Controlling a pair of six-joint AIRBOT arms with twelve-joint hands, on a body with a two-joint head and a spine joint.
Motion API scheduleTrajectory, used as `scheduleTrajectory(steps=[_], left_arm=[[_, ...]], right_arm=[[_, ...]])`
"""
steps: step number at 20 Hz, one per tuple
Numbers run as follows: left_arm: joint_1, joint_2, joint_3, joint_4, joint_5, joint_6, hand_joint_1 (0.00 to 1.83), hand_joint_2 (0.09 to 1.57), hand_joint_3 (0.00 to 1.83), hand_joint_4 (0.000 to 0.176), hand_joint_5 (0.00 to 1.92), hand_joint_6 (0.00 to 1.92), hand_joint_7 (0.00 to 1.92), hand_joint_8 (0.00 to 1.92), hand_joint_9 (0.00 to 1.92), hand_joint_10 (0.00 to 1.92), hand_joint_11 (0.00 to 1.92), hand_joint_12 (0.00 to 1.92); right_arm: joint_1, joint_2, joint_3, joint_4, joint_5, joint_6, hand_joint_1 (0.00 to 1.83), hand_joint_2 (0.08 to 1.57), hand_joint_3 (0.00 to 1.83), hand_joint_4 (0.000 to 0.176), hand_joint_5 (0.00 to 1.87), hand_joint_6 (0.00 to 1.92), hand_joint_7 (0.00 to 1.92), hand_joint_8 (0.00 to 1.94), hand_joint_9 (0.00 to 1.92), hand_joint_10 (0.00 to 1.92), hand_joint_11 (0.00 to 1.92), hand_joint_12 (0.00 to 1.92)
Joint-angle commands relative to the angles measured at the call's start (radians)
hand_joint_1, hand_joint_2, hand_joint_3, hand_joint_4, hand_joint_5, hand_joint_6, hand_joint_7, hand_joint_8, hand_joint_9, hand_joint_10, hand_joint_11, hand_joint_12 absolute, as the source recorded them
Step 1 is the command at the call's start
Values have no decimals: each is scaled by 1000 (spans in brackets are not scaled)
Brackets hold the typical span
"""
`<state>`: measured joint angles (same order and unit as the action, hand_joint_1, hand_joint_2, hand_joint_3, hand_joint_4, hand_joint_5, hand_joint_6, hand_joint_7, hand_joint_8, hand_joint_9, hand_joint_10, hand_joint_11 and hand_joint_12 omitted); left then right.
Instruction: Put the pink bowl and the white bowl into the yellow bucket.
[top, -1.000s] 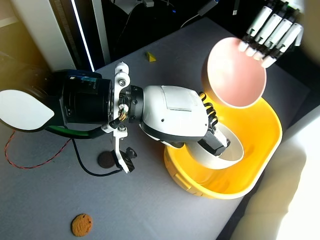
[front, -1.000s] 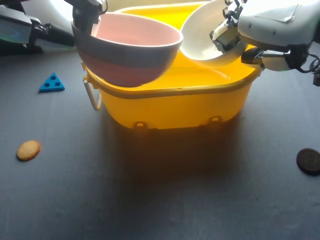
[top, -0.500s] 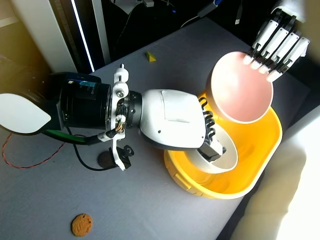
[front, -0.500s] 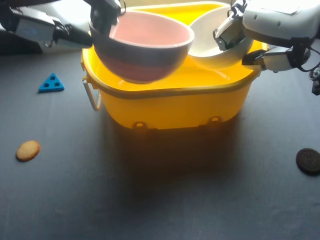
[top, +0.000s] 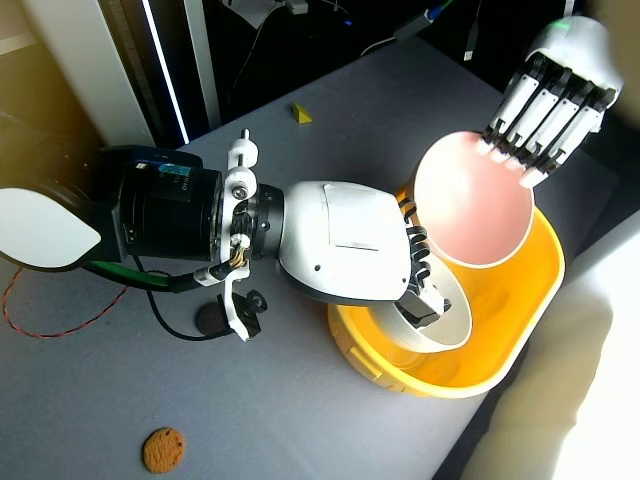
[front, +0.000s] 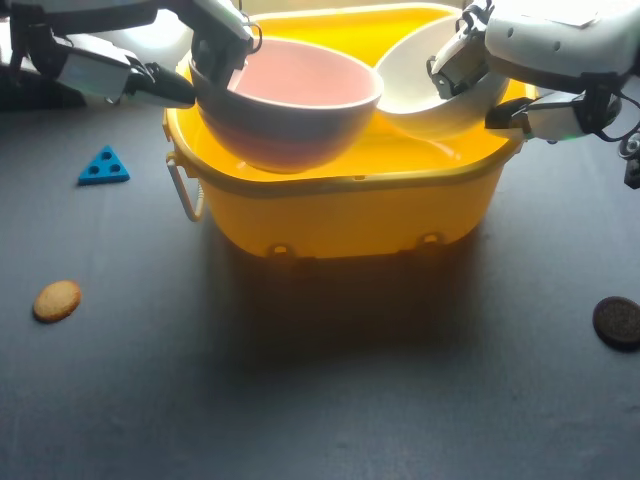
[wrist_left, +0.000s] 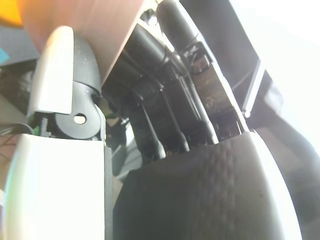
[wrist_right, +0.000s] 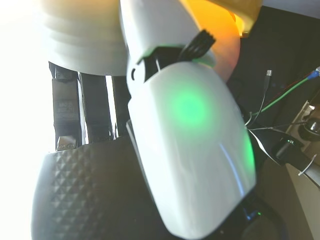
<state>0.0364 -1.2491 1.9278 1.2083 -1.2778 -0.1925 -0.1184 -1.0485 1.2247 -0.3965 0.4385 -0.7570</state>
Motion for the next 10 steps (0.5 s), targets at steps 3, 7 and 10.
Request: scheduleTrajectory(steps=[3,7,10], left_arm=[[-27,4,20,-115,-45,3,1375,1127,0,0,823,1148,983,1077,929,1064,771,885],[-38,4,19,-109,-45,3,1379,1109,0,0,871,1117,998,1013,975,997,828,792],[-43,5,14,-103,-44,3,1174,1176,5,0,564,638,752,575,757,635,588,829]], right_arm=[[20,12,3,23,115,2,1369,1120,0,0,895,1144,1061,757,851,1237,685,1034],[28,12,3,39,110,2,1236,1113,0,0,987,1080,1008,833,971,337,633,1024],[32,12,3,43,105,2,1168,1123,0,0,960,1025,904,409,984,70,546,1059]])
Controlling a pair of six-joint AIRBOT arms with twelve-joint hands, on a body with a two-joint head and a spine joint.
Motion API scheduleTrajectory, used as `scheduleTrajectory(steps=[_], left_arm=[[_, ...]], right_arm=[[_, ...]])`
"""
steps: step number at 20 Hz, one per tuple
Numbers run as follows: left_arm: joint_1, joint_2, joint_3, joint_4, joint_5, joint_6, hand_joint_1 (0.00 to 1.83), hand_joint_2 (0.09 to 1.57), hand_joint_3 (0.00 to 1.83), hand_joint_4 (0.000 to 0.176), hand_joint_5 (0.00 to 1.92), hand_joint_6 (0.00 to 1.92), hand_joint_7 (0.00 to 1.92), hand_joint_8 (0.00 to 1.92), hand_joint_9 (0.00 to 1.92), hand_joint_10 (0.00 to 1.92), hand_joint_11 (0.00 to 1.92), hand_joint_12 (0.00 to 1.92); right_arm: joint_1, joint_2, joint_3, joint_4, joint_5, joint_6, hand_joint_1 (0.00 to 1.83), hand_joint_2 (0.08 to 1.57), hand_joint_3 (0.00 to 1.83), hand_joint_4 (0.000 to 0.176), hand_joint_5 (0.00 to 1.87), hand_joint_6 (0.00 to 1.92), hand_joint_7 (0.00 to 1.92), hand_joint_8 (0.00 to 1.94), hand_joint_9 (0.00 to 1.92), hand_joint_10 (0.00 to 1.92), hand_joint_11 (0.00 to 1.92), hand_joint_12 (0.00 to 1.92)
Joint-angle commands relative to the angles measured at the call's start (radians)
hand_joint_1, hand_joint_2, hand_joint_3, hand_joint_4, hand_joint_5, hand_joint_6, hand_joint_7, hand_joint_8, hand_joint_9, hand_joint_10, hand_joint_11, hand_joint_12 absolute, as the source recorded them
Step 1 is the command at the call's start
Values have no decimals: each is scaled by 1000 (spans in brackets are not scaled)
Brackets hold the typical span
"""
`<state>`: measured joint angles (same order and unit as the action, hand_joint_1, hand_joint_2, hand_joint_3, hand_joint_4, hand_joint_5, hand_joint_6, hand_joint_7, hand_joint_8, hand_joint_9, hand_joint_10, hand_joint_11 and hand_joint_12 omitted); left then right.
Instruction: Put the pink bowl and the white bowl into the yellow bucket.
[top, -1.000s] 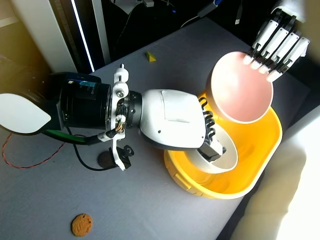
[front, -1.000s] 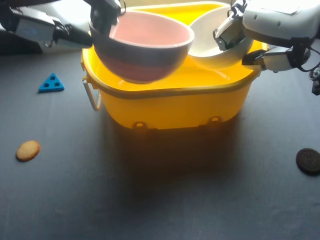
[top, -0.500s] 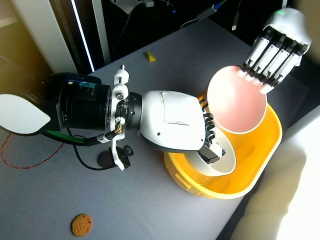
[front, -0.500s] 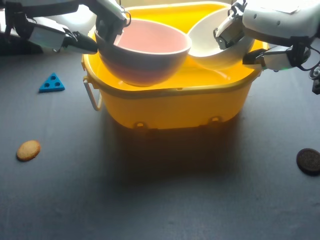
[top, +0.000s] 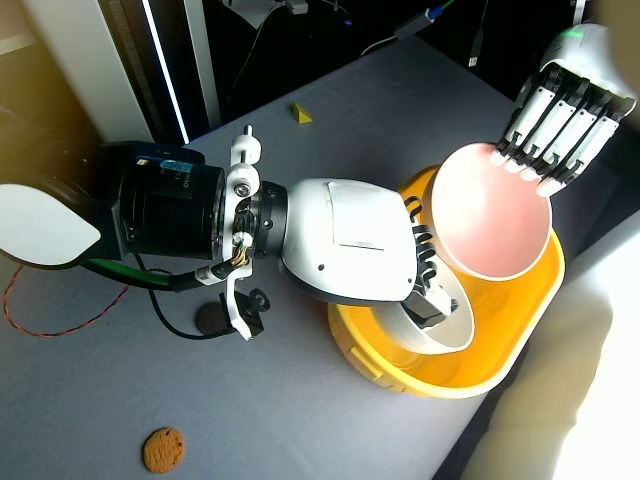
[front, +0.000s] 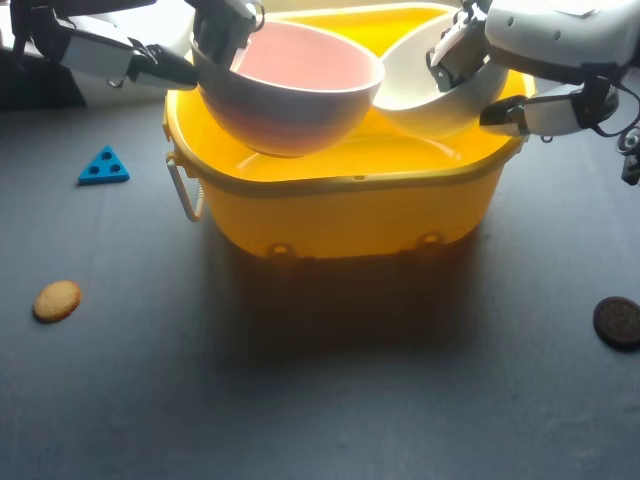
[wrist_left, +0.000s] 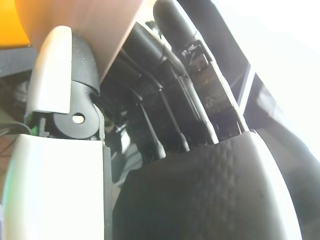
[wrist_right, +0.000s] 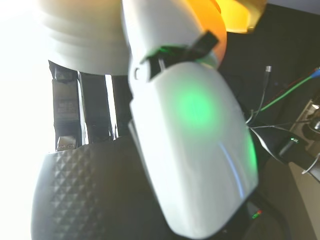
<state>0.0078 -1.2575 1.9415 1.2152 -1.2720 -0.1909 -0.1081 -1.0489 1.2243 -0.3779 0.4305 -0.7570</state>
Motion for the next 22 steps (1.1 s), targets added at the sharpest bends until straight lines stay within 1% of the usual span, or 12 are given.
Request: scheduleTrajectory(steps=[1,2,3,4,7,8,10,12,13,15,18,22], left_arm=[[-14,14,-4,-107,-49,2,1006,1209,2,0,523,288,722,256,720,353,470,881],[-15,16,-8,-104,-49,2,895,1185,0,0,515,111,658,82,624,164,335,907],[-15,17,-12,-101,-49,2,856,1164,0,0,514,40,619,21,585,70,265,919],[-15,18,-17,-97,-47,4,530,1193,3,0,425,1,492,0,479,3,94,965],[-13,26,-35,-83,-46,5,472,1161,0,0,398,0,455,0,442,0,52,964],[-11,35,-50,-78,-46,5,433,1162,0,0,369,0,422,0,406,0,10,961],[6,73,-107,-62,-46,11,399,1174,1,0,348,0,396,0,374,0,0,921],[31,129,-190,-42,-52,20,424,1139,0,0,358,1,406,1,385,1,0,935],[50,164,-240,-29,-54,28,360,1145,0,0,311,0,355,0,319,0,0,811],[94,218,-321,-11,-57,36,393,1137,0,0,285,0,311,0,280,0,0,759],[190,323,-459,-11,-63,61,372,1138,1,0,290,1,302,0,259,1,0,711],[296,466,-636,-19,-75,106,387,1137,2,0,294,1,298,0,255,0,0,642]], right_arm=[[24,12,3,24,112,3,1121,1069,0,0,839,462,921,162,960,37,530,1030],[26,12,3,24,111,4,1060,1041,0,0,810,181,890,49,893,12,469,1026],[27,12,3,24,111,4,1015,1033,0,0,787,66,846,10,832,2,404,1026],[27,12,3,24,110,4,814,1050,3,0,631,2,684,0,651,0,206,984],[27,13,3,24,109,4,732,1016,0,0,576,0,612,0,565,0,119,955],[27,13,3,24,109,4,636,1014,0,0,525,0,552,0,502,0,69,939],[27,14,3,15,105,4,594,1010,0,0,466,0,483,0,438,0,14,926],[25,21,3,-58,105,44,575,986,0,0,420,0,435,0,400,0,0,900],[24,27,3,-121,114,109,545,977,0,0,372,0,376,0,338,0,0,786],[18,41,3,-228,138,190,527,964,0,0,350,0,339,0,295,0,0,729],[-14,48,3,-291,156,208,511,959,0,0,365,3,364,5,326,8,0,834],[-26,51,0,-307,175,232,555,959,0,0,372,5,358,4,314,3,0,801]])
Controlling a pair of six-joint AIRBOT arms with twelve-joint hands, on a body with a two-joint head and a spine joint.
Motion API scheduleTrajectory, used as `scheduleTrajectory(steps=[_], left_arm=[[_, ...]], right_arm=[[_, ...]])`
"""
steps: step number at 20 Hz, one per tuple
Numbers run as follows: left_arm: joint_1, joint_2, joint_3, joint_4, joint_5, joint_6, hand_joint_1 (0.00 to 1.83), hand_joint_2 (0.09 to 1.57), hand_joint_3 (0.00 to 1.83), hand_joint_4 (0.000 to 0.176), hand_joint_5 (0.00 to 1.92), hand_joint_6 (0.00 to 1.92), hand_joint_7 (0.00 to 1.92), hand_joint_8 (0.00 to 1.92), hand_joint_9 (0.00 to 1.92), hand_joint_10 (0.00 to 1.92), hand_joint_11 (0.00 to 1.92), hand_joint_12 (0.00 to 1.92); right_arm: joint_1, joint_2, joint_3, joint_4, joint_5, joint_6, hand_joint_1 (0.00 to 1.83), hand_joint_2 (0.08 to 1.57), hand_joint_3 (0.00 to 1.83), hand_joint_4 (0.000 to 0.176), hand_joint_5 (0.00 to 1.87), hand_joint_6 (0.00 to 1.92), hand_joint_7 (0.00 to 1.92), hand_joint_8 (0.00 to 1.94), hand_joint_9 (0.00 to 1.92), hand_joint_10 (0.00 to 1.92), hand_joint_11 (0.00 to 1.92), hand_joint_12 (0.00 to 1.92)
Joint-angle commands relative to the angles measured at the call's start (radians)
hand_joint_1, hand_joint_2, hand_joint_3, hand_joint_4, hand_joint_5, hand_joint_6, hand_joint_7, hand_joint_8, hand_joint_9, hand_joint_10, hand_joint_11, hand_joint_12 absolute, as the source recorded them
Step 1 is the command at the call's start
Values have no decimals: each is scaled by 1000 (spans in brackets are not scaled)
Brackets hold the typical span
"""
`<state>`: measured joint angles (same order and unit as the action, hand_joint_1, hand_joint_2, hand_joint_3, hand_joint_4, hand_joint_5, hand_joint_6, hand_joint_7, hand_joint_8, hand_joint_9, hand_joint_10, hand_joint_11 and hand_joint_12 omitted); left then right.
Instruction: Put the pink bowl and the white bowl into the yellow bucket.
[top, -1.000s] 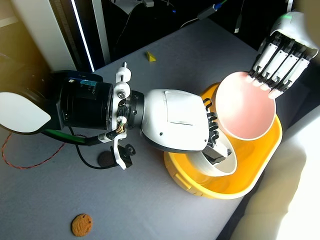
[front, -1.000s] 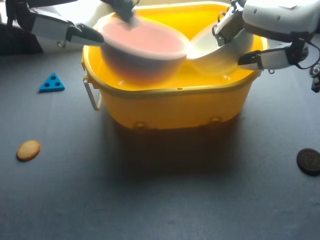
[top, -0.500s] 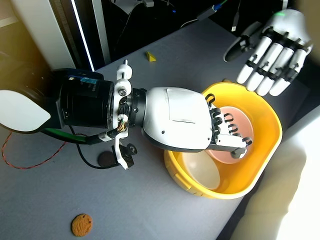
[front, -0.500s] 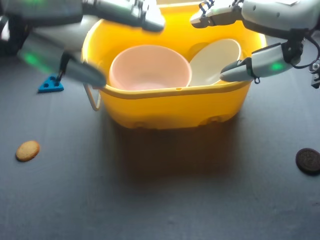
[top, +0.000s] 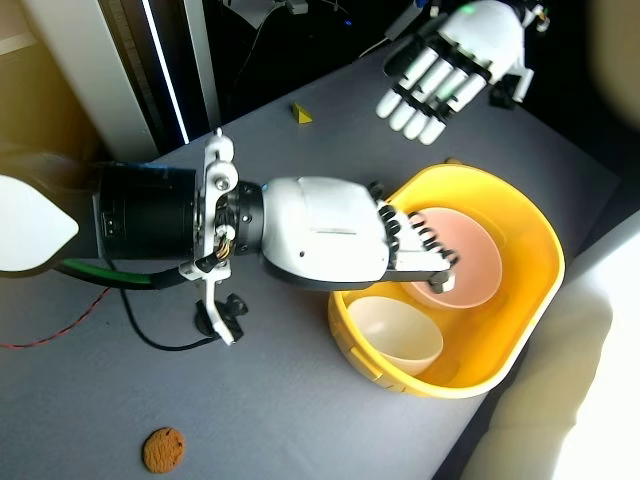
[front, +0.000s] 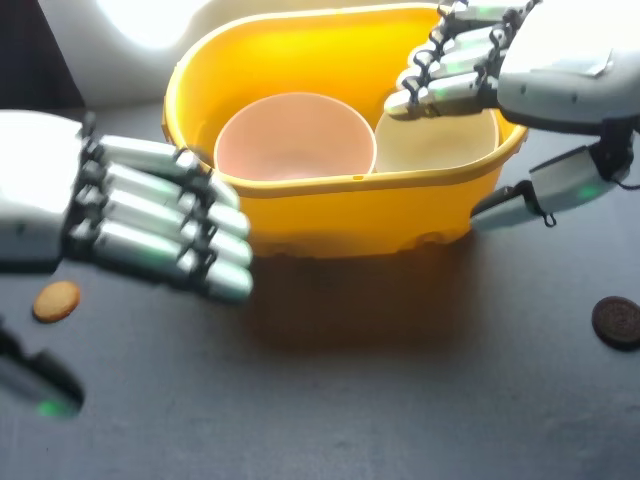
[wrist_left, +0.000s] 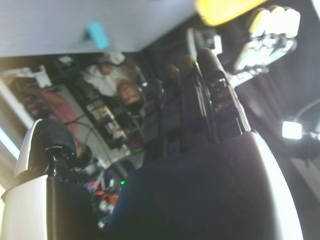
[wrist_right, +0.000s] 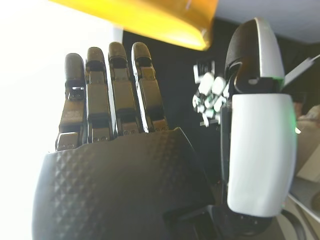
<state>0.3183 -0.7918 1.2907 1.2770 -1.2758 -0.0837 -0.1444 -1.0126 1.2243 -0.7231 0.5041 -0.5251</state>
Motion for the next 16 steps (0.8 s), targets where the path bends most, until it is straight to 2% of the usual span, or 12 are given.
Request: scheduleTrajectory(steps=[1,5,7,8,10,14,15,16], left_arm=[[5,27,-20,-81,-72,9,391,1144,4,0,315,5,317,4,275,5,0,700],[32,99,-113,-87,-72,16,367,1159,3,0,311,0,325,2,279,3,0,681],[28,121,-139,-84,-70,9,398,1161,1,0,310,4,324,3,282,4,0,725],[-3,122,-139,-58,-61,-12,419,1151,0,0,334,9,344,7,301,8,0,767],[-129,121,-136,47,-48,-63,399,1155,0,0,330,5,340,3,293,3,0,740],[-97,101,-133,41,-2,-71,413,1152,0,0,343,5,355,4,309,5,0,787],[-95,99,-136,41,-1,-72,372,1161,2,0,321,2,341,1,301,1,0,756],[-93,98,-145,45,-1,-72,372,1163,2,0,317,1,335,0,294,1,0,741]], right_arm=[[17,18,0,38,102,29,539,972,3,0,376,2,363,2,318,3,0,762],[64,44,1,18,102,131,554,973,1,0,381,2,365,1,314,1,0,726],[88,58,1,-45,109,227,562,977,2,0,390,1,383,3,332,4,0,749],[92,63,1,-65,118,258,568,978,1,0,393,2,387,4,337,5,0,752],[94,74,1,-106,150,316,589,979,1,0,397,4,383,1,330,2,0,751],[93,97,1,-172,203,444,586,983,2,0,383,0,371,0,329,1,0,793],[88,104,1,-178,206,464,583,989,3,0,359,1,352,1,309,1,0,739],[80,111,1,-192,213,495,591,978,0,0,373,6,366,5,325,6,0,785]])
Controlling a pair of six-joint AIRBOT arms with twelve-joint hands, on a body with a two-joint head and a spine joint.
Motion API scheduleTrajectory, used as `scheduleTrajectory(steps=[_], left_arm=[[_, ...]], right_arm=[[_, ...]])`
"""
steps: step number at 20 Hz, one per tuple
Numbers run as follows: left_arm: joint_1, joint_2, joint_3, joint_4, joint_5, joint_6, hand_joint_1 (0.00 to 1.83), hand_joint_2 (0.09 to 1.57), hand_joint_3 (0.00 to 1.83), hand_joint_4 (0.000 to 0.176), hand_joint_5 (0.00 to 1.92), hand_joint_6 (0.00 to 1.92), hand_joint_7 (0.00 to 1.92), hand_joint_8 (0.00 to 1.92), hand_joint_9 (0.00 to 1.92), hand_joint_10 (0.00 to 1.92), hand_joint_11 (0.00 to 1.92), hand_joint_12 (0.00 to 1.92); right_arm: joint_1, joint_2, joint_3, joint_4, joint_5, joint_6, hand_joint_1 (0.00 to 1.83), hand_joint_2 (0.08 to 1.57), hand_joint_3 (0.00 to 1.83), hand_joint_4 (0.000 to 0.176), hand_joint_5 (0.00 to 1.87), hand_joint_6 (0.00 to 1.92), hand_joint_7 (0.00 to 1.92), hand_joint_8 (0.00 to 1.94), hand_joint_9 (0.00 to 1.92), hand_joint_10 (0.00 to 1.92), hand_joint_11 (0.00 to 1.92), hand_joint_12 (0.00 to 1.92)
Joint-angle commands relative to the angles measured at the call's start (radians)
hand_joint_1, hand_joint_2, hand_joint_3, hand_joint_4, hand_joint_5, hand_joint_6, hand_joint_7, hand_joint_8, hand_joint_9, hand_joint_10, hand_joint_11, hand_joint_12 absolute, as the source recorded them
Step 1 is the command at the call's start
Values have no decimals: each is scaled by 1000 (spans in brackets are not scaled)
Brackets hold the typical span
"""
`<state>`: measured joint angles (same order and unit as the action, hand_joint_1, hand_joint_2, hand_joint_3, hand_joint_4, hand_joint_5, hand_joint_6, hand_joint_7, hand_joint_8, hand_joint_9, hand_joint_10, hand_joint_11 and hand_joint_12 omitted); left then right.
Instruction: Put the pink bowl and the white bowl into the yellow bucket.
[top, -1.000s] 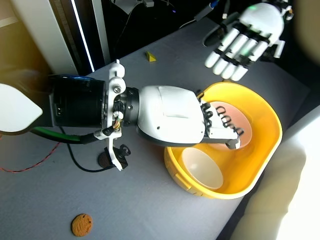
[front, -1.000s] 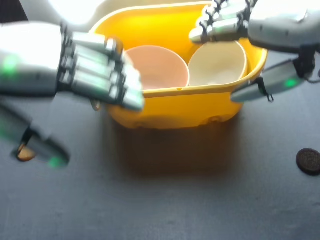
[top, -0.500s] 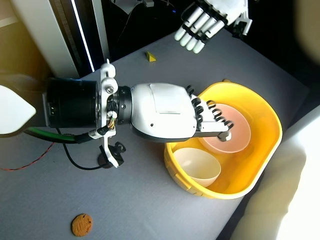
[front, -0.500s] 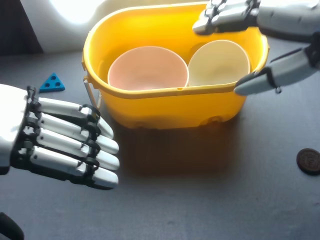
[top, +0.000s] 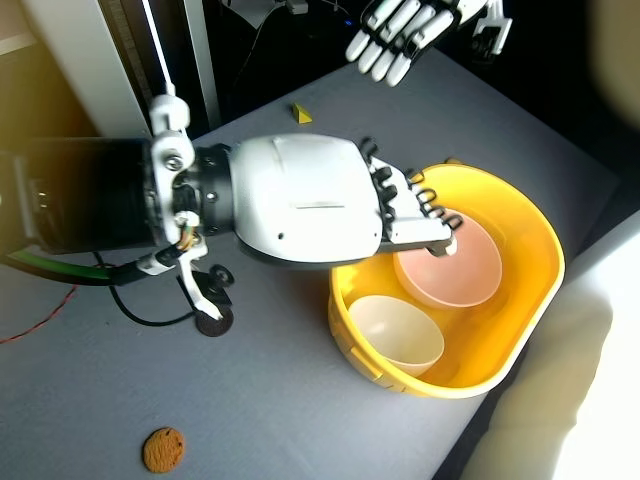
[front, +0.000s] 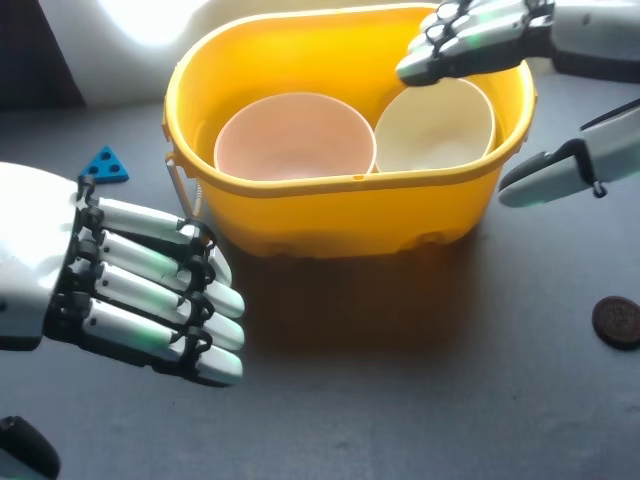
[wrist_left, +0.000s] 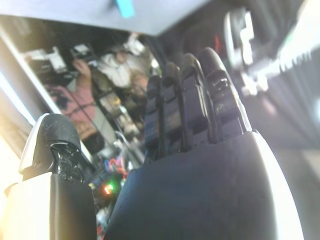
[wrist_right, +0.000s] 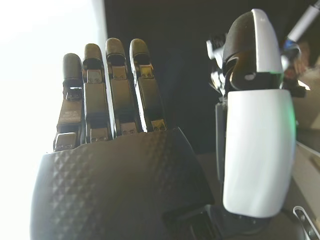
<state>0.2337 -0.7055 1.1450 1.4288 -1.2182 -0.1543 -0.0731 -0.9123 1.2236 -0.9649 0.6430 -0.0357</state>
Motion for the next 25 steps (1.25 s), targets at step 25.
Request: scheduleTrajectory(steps=[25], left_arm=[[10,-48,-137,-37,168,-84,397,1154,0,0,315,1,326,1,286,0,0,707]], right_arm=[[-44,34,-54,-41,130,26,628,1005,4,0,388,0,356,0,310,0,0,752]])
